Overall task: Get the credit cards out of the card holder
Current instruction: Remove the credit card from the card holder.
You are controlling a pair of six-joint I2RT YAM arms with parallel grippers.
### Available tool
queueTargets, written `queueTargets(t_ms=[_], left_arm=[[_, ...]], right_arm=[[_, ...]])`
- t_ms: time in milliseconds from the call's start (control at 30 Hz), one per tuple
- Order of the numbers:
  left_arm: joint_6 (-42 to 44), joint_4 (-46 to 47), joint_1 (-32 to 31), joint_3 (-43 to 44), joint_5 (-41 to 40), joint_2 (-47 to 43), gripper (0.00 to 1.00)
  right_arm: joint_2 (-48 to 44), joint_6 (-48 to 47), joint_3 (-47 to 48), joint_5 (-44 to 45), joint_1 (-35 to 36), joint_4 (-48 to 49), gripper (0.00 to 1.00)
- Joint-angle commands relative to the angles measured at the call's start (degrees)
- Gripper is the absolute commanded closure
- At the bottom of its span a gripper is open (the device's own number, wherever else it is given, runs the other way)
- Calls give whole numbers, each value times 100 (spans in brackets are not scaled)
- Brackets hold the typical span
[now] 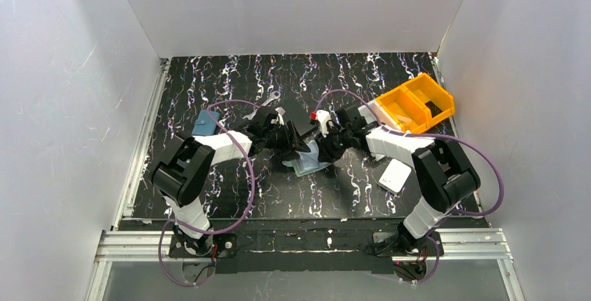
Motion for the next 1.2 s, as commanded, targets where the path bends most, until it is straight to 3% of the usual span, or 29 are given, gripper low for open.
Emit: queueTargets(t_ms=[0,467,867,1033,1167], left_arm=[[91,15,-38,-9,-138,-350,48],[23,6,-36,147,-165,69,46],[10,15,-36,443,104,346,46],[-50,45,-45,673,228,507,46],[-106,146,-69,811,374,616,46]], right_arm=[[-251,-30,239,-623,-195,-79,61],[-762,-180,139,-1106,-546,-2,53],[-675,288,108,-81,-767,225,48],[-121,554,297,67,-762,7,56],[33,647,347,46,-766,-47,78]])
